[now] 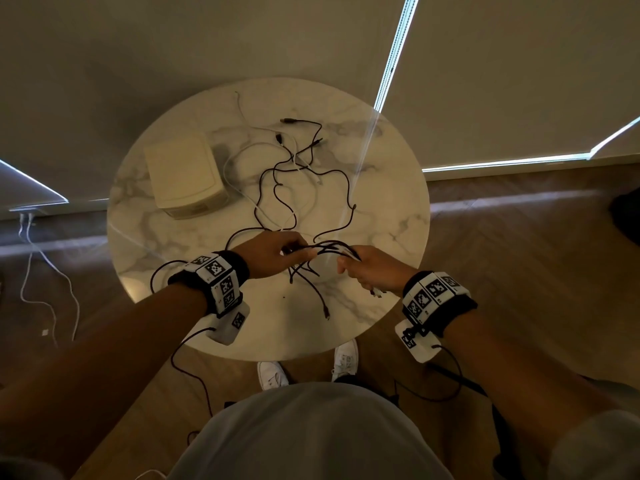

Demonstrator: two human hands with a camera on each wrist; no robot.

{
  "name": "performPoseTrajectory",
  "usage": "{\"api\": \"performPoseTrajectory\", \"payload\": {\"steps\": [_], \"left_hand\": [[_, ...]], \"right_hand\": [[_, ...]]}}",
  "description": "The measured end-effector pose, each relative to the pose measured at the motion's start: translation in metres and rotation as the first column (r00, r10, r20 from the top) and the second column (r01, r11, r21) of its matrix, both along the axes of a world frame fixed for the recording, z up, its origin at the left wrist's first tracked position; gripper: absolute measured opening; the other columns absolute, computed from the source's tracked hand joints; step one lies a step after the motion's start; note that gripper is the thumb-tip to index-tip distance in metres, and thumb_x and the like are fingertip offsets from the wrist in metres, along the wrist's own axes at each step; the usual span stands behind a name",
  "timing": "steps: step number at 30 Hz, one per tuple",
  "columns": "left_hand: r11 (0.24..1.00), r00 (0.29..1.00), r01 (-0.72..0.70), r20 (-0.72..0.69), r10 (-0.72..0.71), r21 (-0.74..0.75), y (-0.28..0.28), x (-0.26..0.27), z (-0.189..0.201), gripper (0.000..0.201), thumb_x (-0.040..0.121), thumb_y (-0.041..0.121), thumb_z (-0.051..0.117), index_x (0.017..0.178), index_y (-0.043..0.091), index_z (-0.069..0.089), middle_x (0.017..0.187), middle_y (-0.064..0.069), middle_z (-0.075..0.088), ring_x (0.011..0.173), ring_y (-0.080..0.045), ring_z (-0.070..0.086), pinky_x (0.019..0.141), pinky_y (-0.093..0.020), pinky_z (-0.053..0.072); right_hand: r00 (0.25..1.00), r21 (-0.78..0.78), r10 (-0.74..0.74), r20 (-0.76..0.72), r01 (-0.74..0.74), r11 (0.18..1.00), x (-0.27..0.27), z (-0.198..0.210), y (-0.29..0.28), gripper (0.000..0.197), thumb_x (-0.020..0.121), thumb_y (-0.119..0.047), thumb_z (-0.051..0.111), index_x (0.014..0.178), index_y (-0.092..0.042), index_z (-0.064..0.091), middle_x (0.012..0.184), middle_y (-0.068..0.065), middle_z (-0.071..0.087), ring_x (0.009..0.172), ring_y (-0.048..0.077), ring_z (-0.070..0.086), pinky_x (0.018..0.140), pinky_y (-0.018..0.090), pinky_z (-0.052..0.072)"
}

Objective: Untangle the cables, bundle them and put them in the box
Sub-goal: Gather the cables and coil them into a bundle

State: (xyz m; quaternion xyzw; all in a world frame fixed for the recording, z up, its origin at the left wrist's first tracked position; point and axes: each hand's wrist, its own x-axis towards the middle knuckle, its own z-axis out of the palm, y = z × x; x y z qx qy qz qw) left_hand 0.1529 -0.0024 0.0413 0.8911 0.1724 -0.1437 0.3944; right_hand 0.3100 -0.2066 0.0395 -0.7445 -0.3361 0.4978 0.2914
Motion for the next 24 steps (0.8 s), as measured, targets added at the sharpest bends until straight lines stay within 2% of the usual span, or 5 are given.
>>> {"api": "performPoseTrajectory", "payload": {"steps": [7,11,14,18,24], "left_hand": [[0.995,0.992,-0.084,-0.096,0.079,-0.046,-0.006,0.016,0.002,0.048,0.102,0.056,0.021,0.109,0.031,0.062,0.096,0.016,0.074,0.096,-0.008,0.065,0.096,-0.035,0.046],[0.987,0.963,0.080,-0.246,-0.113,-0.142,-0.025,0.034,0.010,0.055,0.102,0.056,0.013,0.124,0.032,0.057,0.113,0.006,0.068,0.107,-0.011,0.061,0.098,-0.031,0.041],[0.974,0.914,0.151,-0.351,-0.203,-0.169,-0.034,0.043,0.004,0.067,0.097,0.065,0.010,0.122,0.034,0.063,0.125,0.001,0.064,0.116,-0.017,0.057,0.109,-0.037,0.034],[0.968,0.872,0.210,-0.421,-0.249,-0.139,-0.041,0.047,0.000,0.069,0.096,0.068,0.012,0.121,0.033,0.066,0.127,0.006,0.059,0.123,-0.018,0.049,0.113,-0.039,0.026],[0.976,0.920,0.153,-0.339,-0.198,-0.153,-0.037,0.048,-0.010,0.047,0.094,0.064,0.042,0.092,0.033,0.076,0.105,0.002,0.073,0.101,-0.018,0.064,0.097,-0.036,0.047]], "right_hand": [[0.944,-0.015,0.319,0.087,-0.319,0.948,-0.013,-0.003,-0.004,0.030,0.108,-0.034,0.045,0.109,-0.013,0.066,0.092,-0.010,0.063,0.074,-0.009,0.058,0.073,0.015,0.043],[0.923,-0.044,0.372,0.104,-0.369,0.928,-0.019,-0.010,-0.007,0.032,0.107,-0.040,0.044,0.109,-0.018,0.068,0.113,0.003,0.069,0.100,0.016,0.063,0.090,0.029,0.047],[0.911,-0.055,0.402,0.098,-0.398,0.916,-0.022,-0.008,-0.008,0.032,0.106,-0.041,0.044,0.109,-0.019,0.068,0.114,0.003,0.068,0.100,0.018,0.062,0.092,0.031,0.047],[0.895,-0.065,0.427,0.128,-0.422,0.904,-0.022,-0.008,-0.012,0.031,0.107,-0.037,0.043,0.111,-0.017,0.068,0.113,-0.001,0.065,0.100,0.016,0.061,0.093,0.032,0.047],[0.874,-0.071,0.472,0.117,-0.467,0.881,-0.027,-0.004,-0.015,0.035,0.108,-0.037,0.041,0.115,-0.013,0.066,0.116,0.003,0.065,0.100,0.013,0.058,0.083,0.023,0.043]]}}
